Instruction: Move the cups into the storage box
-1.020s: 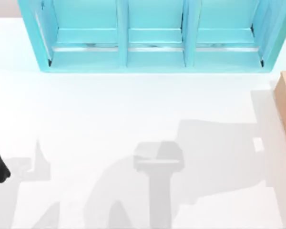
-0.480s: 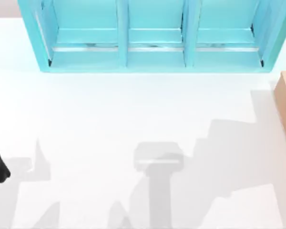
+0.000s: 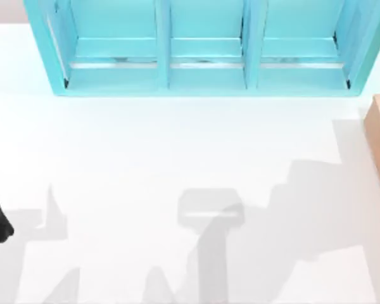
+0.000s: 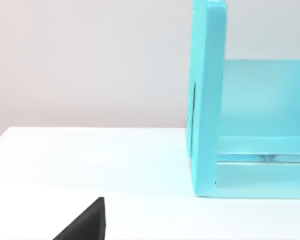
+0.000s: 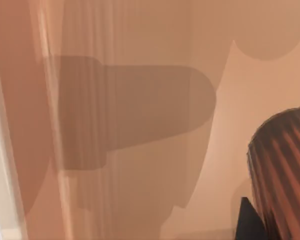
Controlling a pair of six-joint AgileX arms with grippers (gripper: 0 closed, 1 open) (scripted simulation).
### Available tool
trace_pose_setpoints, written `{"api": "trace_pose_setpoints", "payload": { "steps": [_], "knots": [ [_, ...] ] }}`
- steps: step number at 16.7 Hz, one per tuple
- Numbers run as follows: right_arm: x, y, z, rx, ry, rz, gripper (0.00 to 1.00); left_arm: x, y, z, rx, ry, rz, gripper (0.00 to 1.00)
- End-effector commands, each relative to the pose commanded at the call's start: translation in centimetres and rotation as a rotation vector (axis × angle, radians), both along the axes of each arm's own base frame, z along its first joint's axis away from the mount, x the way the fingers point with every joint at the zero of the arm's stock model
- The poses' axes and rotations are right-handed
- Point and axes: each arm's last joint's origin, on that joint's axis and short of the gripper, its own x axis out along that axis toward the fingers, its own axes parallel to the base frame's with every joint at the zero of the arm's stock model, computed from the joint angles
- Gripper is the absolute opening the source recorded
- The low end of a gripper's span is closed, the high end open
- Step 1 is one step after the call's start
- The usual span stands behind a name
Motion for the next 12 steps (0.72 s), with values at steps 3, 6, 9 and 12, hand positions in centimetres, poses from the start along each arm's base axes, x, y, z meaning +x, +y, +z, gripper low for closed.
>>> {"api": "trace_pose_setpoints", "payload": {
  "steps": [3, 6, 9, 12],
  "knots": [
    [0.00, 0.00, 0.00, 0.000, 0.000, 0.000, 0.38, 0.00, 0.00, 0.00, 0.000, 0.000, 0.000, 1.00],
    [0.00, 0.00, 0.00, 0.000, 0.000, 0.000, 0.60, 0.00, 0.00, 0.00, 0.000, 0.000, 0.000, 1.00],
    [0.00, 0.00, 0.00, 0.000, 0.000, 0.000, 0.83, 0.00, 0.00, 0.00, 0.000, 0.000, 0.000, 1.00],
    [0.00, 0.00, 0.00, 0.000, 0.000, 0.000, 1.00, 0.00, 0.00, 0.00, 0.000, 0.000, 0.000, 1.00]
  ]
}}
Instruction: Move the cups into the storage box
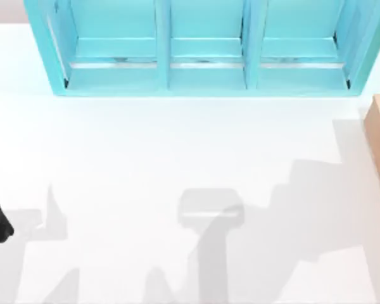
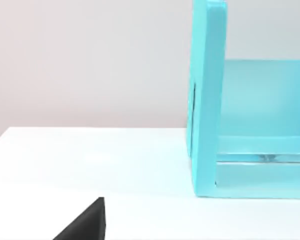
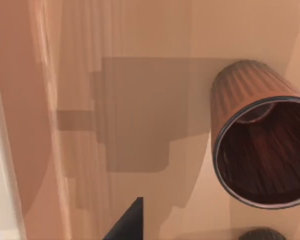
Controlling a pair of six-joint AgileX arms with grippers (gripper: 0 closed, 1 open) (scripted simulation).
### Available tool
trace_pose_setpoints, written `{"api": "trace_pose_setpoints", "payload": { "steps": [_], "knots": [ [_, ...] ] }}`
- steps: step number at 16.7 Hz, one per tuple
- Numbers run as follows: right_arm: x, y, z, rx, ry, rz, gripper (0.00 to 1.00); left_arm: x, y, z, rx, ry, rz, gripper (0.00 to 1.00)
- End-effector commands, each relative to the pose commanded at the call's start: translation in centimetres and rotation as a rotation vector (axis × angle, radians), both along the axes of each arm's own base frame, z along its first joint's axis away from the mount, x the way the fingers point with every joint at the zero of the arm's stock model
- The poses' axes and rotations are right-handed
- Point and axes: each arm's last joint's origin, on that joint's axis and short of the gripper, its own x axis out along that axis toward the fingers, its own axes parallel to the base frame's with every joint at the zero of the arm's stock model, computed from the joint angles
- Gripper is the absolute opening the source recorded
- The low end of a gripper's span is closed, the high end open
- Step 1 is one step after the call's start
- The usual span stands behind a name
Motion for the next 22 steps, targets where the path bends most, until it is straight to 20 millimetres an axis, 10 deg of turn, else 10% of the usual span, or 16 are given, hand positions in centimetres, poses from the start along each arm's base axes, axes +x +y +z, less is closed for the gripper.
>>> {"api": "trace_pose_setpoints", "payload": {
  "steps": [10, 22],
  "knots": [
    [0.1, 0.1, 0.4, 0.000, -0.002, 0.004, 1.00, 0.0, 0.0, 0.0, 0.000, 0.000, 0.000, 1.00],
    [0.0, 0.1, 10.0, 0.000, 0.000, 0.002, 1.00, 0.0, 0.0, 0.0, 0.000, 0.000, 0.000, 1.00]
  ]
}}
